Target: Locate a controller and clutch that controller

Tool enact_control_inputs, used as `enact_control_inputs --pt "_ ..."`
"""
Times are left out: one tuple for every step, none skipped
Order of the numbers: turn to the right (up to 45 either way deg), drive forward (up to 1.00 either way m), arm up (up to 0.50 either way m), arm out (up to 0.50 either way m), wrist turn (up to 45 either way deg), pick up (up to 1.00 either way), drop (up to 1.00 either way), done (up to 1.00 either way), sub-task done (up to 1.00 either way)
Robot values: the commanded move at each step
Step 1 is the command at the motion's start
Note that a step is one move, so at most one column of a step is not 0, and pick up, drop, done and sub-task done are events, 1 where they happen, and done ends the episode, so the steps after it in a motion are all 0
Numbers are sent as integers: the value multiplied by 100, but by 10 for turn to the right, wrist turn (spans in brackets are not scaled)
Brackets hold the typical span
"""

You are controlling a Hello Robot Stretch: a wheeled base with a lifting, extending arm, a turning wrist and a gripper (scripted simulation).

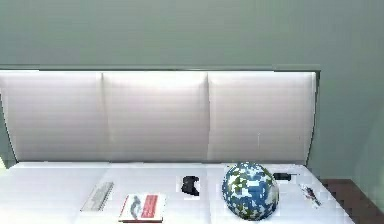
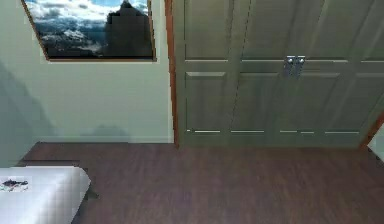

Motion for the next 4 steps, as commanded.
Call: enact_control_inputs --pt "-450 0 0 0 0 0 0 0 0" --pt "-390 0 0 0 0 0 0 0 0" --pt "450 0 0 0 0 0 0 0 0" --pt "270 0 0 0 0 0 0 0 0"
